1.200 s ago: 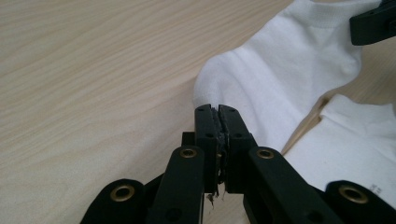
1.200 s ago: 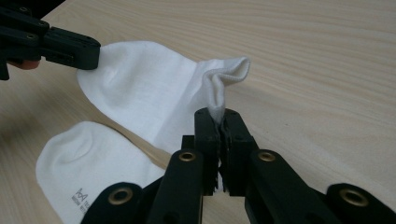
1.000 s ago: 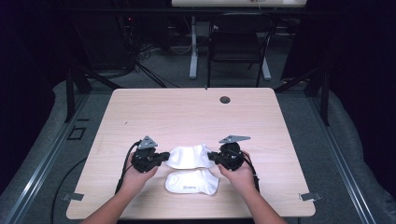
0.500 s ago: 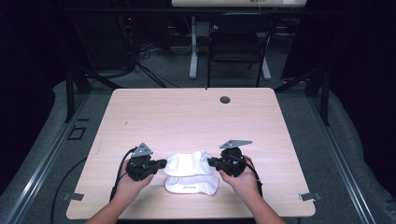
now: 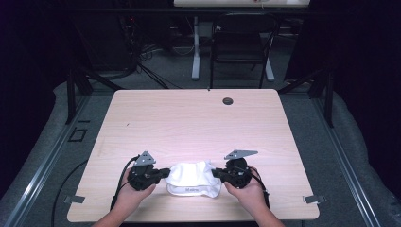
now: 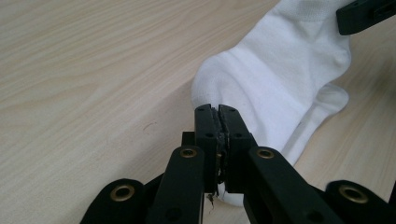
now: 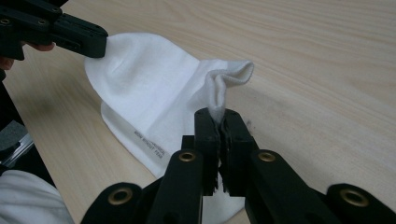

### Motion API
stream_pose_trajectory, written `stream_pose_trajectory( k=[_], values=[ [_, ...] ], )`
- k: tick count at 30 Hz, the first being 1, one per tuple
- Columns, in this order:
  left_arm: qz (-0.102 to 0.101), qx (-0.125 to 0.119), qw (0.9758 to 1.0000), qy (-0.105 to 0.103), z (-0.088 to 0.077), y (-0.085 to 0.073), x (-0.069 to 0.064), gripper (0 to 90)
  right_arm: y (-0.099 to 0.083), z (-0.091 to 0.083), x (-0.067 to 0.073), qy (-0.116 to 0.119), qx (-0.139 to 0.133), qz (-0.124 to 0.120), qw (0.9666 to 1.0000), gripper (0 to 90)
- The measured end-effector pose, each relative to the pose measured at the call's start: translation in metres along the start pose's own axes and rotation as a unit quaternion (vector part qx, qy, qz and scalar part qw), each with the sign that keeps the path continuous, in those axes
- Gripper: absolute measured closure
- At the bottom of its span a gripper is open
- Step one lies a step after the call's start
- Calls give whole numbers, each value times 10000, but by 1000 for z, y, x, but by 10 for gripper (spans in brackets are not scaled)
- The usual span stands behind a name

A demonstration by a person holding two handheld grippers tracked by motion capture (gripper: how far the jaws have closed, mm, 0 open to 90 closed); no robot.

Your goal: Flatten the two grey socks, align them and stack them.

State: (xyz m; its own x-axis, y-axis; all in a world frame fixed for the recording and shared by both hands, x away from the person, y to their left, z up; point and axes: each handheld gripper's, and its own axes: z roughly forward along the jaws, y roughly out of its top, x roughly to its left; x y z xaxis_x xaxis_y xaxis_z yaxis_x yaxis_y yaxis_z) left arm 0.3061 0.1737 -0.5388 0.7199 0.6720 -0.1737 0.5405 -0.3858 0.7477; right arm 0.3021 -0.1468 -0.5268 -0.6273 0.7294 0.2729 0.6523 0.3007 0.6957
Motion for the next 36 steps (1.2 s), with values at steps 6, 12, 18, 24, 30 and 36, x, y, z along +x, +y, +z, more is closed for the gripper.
stream_pose_trajectory(
  k=[6,12,18,24,30,36],
  values=[
    [-12,42,10000,-46,-1,-5,-4,876,-7,-3,2,5,23,10,10000,868],
    [-26,47,10000,-66,-2,-9,-7,876,-13,-5,3,7,64,19,10000,868],
    [-79,49,9999,-101,2,-13,-8,876,-18,-4,3,-8,113,57,9999,868],
    [-25,86,9999,-102,5,-14,-9,876,-22,-2,3,-31,135,59,9999,868],
    [-11,126,9999,-115,8,-17,-10,876,-25,-2,2,-20,141,95,9999,868],
    [-29,141,9998,-117,10,-17,-10,876,-27,-3,0,-13,150,161,9998,868]
  ],
)
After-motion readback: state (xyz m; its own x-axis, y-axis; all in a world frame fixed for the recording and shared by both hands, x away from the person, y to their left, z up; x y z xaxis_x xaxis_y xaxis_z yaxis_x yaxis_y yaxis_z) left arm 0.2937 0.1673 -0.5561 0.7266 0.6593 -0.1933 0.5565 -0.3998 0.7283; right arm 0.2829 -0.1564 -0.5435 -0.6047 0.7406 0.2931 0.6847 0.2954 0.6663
